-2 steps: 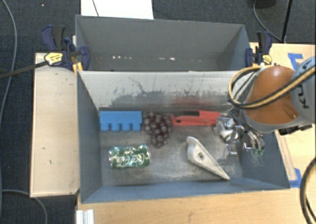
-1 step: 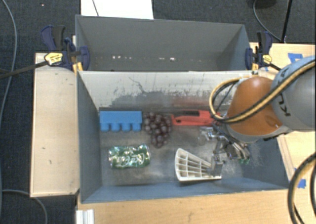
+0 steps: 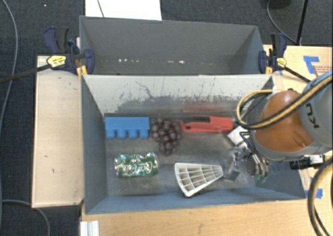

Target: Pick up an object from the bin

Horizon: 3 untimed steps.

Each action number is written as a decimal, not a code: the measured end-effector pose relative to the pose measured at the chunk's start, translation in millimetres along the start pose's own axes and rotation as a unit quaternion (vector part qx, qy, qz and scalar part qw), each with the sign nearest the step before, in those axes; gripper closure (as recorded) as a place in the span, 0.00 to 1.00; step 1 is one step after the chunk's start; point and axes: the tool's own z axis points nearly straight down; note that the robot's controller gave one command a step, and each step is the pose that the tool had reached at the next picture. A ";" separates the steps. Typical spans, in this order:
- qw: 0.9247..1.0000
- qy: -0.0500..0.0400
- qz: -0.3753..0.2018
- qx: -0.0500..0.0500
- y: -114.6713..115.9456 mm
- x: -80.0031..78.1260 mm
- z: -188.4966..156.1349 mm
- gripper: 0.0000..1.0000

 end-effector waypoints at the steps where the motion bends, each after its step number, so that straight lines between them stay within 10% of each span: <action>1: 1.000 0.000 -0.001 0.000 0.8 0.0 0.0 1.00; 2: 1.000 -0.002 -0.023 0.000 -5.7 -1.7 -86.0 0.00; 3: 1.000 -0.001 -0.024 0.000 -5.6 -0.9 -85.2 0.00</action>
Offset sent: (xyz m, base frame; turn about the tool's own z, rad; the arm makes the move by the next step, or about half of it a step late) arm -0.0023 -0.0057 0.0849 -0.0459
